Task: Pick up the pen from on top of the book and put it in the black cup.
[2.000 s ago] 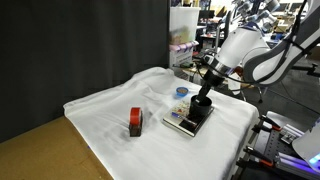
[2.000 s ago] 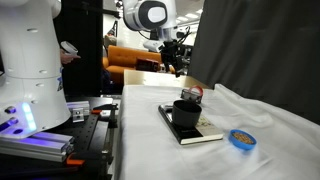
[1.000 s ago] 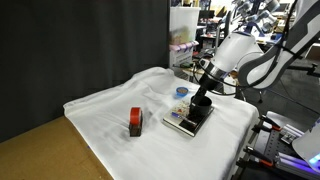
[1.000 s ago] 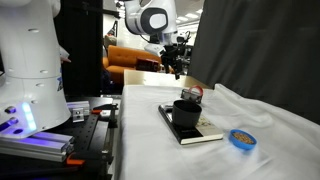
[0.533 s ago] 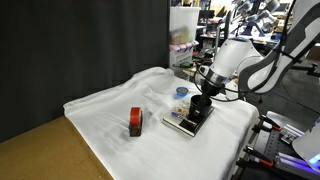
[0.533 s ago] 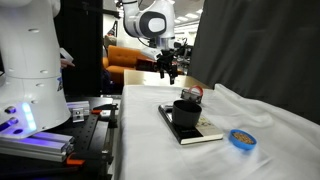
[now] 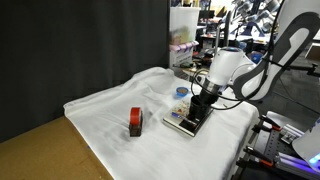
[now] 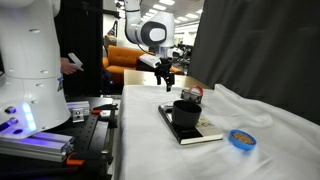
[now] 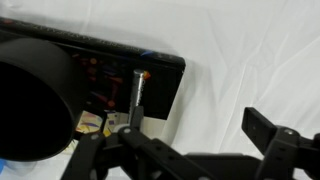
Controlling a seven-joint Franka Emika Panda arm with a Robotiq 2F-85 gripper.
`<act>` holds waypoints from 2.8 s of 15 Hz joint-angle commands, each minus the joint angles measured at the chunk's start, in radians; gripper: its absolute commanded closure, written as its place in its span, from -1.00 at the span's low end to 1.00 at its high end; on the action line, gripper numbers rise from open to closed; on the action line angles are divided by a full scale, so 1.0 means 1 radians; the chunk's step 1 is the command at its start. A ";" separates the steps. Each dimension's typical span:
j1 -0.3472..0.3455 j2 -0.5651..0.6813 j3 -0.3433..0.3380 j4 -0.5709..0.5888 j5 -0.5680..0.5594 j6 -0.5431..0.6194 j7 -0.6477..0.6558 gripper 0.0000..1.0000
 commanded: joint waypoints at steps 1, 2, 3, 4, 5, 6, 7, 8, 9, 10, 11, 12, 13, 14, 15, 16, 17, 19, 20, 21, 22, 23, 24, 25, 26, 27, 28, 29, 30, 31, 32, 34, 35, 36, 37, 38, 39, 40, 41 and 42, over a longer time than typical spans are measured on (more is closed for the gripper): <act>0.003 0.070 -0.022 0.045 -0.033 0.000 -0.008 -1.00; 0.006 0.088 -0.030 0.053 -0.041 0.004 -0.006 -1.00; 0.003 0.106 -0.031 0.063 -0.036 0.004 -0.013 -1.00; 0.004 0.121 -0.036 0.070 -0.035 0.007 -0.010 -1.00; 0.009 0.136 -0.047 0.078 -0.040 0.004 -0.007 -1.00; 0.010 0.149 -0.053 0.087 -0.038 -0.001 -0.003 -1.00; 0.014 0.157 -0.062 0.093 -0.040 -0.001 0.001 -1.00; 0.001 0.137 -0.041 0.071 -0.018 0.000 -0.005 -1.00; 0.000 0.146 -0.046 0.078 -0.019 -0.001 -0.006 -1.00; 0.000 0.153 -0.048 0.083 -0.020 -0.001 -0.006 -1.00; 0.001 0.154 -0.048 0.085 -0.021 -0.001 -0.006 -1.00; 0.002 0.154 -0.048 0.086 -0.021 -0.001 -0.006 -1.00; 0.002 0.154 -0.048 0.086 -0.021 -0.001 -0.006 -1.00; 0.003 0.154 -0.048 0.086 -0.021 -0.001 -0.006 -1.00; 0.003 0.154 -0.048 0.086 -0.021 -0.001 -0.006 -1.00; 0.003 0.154 -0.048 0.086 -0.021 -0.001 -0.006 -1.00; 0.008 0.148 -0.052 0.082 -0.025 -0.007 -0.003 -1.00; 0.012 0.144 -0.051 0.076 -0.025 -0.018 0.000 -1.00; 0.020 0.143 -0.058 0.076 -0.031 -0.022 0.005 -1.00; 0.027 0.145 -0.064 0.076 -0.037 -0.026 0.007 -1.00; 0.023 0.149 -0.060 0.079 -0.035 -0.029 0.002 -1.00; 0.033 0.151 -0.068 0.082 -0.044 -0.032 0.004 -1.00; 0.027 0.155 -0.061 0.085 -0.040 -0.033 -0.002 -1.00; 0.028 0.156 -0.062 0.089 -0.042 -0.041 -0.004 -1.00; 0.017 0.154 -0.048 0.078 -0.025 -0.017 -0.003 -1.00; 0.017 0.154 -0.047 0.079 -0.024 -0.018 -0.003 -1.00; 0.017 0.154 -0.047 0.079 -0.024 -0.018 -0.003 -1.00; 0.017 0.154 -0.047 0.079 -0.024 -0.018 -0.003 -1.00; 0.017 0.154 -0.047 0.079 -0.024 -0.018 -0.003 -1.00; 0.017 0.154 -0.047 0.079 -0.024 -0.018 -0.003 -1.00; 0.017 0.154 -0.047 0.079 -0.024 -0.018 -0.003 -1.00; 0.025 0.153 -0.056 0.078 -0.030 -0.023 0.004 -1.00; 0.032 0.157 -0.063 0.080 -0.036 -0.026 0.010 -1.00; 0.034 0.166 -0.067 0.084 -0.039 -0.024 0.010 -1.00; 0.040 0.180 -0.077 0.090 -0.049 -0.019 0.009 -1.00; 0.045 0.197 -0.089 0.097 -0.059 -0.014 0.009 -1.00; 0.051 0.218 -0.104 0.105 -0.071 -0.010 0.007 -1.00; 0.054 0.239 -0.117 0.114 -0.080 -0.007 0.004 -1.00; 0.055 0.266 -0.128 0.127 -0.089 -0.002 -0.001 -1.00; 0.058 0.293 -0.139 0.142 -0.095 0.000 -0.004 -1.00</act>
